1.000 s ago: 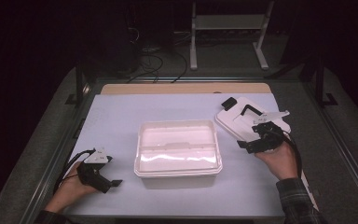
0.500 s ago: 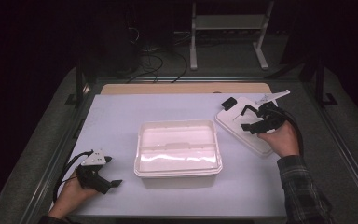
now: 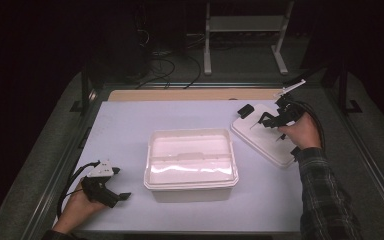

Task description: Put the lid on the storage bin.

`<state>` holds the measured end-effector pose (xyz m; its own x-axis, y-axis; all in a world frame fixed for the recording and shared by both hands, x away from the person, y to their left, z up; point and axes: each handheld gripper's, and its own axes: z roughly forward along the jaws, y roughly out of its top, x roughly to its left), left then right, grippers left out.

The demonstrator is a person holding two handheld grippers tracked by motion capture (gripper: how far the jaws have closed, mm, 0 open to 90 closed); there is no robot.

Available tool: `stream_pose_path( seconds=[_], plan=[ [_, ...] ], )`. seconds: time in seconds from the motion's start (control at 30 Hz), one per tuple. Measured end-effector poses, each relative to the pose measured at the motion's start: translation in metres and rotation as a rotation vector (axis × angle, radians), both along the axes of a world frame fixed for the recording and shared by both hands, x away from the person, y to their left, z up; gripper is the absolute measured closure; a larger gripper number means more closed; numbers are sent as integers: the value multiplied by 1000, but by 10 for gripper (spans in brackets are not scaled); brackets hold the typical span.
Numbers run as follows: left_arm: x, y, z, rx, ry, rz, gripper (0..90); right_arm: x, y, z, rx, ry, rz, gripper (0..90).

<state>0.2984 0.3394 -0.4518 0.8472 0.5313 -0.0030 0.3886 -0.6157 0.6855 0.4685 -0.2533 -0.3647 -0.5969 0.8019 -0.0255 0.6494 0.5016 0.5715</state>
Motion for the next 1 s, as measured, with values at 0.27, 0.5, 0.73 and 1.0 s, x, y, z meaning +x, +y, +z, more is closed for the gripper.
stream_pose_path(
  seconds=[0.27, 0.5, 0.73, 1.0],
  plan=[
    [0, 0, 0, 0, 0, -1, 0, 24, -10, -21, -23, 103, 8, 351],
    [0, 0, 0, 0, 0, -1, 0, 34, -16, -26, -30, 141, -6, 596],
    [0, 0, 0, 0, 1, 0, 0, 33, -20, -30, -47, 162, 6, 767],
    [0, 0, 0, 0, 1, -1, 0, 28, -14, -24, -35, 164, 51, 836]
  ],
)
